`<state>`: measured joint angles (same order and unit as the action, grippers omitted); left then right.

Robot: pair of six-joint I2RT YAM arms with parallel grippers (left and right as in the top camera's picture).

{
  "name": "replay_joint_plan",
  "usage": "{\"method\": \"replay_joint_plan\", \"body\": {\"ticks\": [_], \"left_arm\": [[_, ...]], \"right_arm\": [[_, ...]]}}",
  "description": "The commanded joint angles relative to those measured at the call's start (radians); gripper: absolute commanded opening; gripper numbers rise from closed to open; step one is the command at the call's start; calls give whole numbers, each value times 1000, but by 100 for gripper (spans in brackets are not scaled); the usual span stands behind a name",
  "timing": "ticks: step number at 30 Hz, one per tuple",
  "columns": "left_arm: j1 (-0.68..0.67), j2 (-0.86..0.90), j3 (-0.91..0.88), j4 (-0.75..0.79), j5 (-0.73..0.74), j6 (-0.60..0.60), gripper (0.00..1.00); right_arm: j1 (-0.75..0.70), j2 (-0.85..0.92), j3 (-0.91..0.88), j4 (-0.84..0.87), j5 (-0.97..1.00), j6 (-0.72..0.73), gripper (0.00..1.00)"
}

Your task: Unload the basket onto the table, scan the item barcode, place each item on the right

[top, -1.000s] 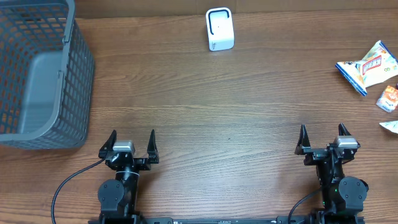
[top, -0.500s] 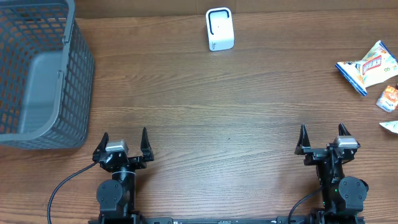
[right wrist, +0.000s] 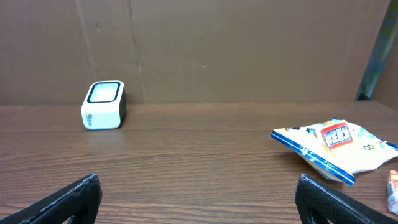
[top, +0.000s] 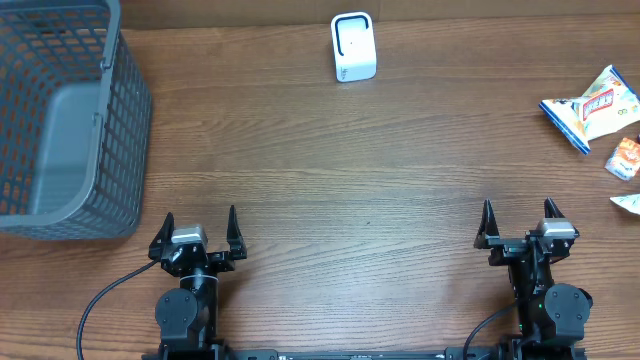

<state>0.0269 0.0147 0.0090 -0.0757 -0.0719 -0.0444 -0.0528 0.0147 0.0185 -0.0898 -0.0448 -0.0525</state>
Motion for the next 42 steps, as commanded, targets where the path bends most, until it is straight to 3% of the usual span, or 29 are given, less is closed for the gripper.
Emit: {"method": "replay_joint_plan", "body": {"ticks": [1, 42], "left_arm": [[5, -12, -4, -2, 2, 23, 100], [5, -11, -4, 1, 39, 23, 100]], "right_arm": [[-6, -12, -10, 6, 6, -1, 100], [-6, -12, -10, 6, 6, -1, 100]]}}
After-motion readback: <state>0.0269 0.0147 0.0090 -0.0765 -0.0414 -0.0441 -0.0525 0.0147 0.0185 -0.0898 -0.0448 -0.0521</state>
